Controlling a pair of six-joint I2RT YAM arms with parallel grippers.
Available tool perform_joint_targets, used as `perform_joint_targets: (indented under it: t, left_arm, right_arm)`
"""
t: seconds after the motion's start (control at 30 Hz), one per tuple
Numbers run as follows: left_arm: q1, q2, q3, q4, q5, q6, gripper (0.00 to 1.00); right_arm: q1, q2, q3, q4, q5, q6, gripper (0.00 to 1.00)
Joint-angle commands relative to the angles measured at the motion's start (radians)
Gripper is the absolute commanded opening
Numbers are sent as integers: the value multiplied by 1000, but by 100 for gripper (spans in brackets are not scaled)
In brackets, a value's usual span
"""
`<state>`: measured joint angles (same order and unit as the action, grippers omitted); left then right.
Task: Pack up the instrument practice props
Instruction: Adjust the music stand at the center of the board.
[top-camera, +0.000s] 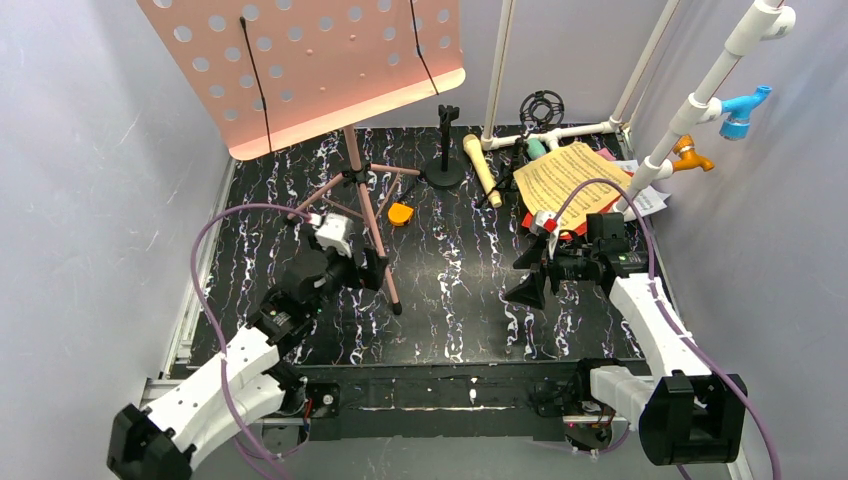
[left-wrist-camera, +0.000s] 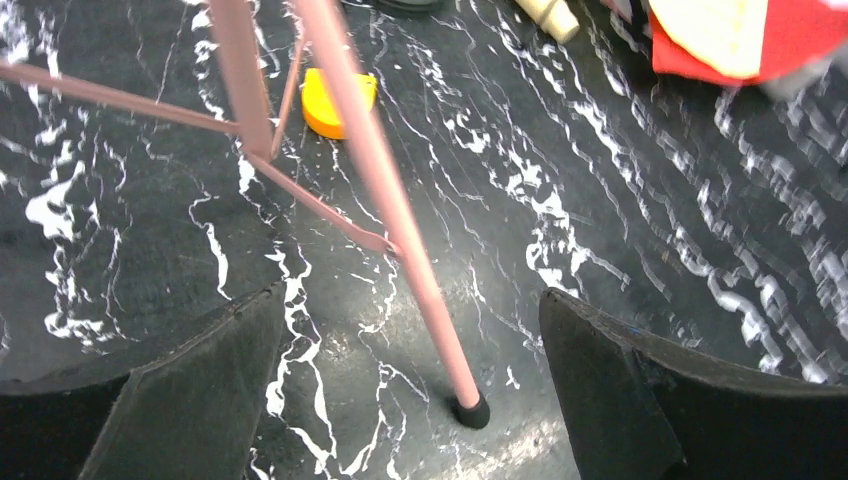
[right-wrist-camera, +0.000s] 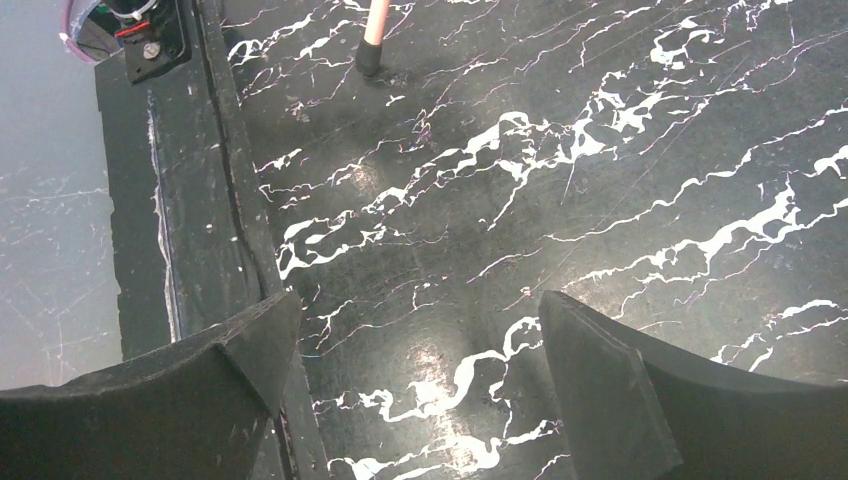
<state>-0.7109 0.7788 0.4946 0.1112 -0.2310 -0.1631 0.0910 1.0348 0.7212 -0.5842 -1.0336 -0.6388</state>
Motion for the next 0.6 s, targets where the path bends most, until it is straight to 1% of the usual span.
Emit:
perform_joint_targets:
  t: [0.0,0.03,0.07,0.17,0.3,0.4,0.57]
  left_arm:
    - [268,-13,-52,78,380,-311,97]
    - [306,15,-59,123,444,-361,93]
    - [316,32,-60,147,461,-383,89]
    - [326,89,-49,186,455,-435,77]
    - [336,164,-25,204,443,-482,67]
    - [339,202,-11,211,440,-507,64]
    - [342,222,-7,227,385,-520,59]
  right_arm:
    - [-14,-25,-32,56,-49,1,99]
    - [-19,-29,-40,60,-50,1,98]
    - [-20,-31,-45,66,-50,3,98]
    - [-26,-35,-54,73,-52,4,99]
    - [-32,-39,-64,80,-51,6,98]
    - [-37,-44,-72,84,-47,5,99]
    - [-40,-43,-75,90,-48,6,98]
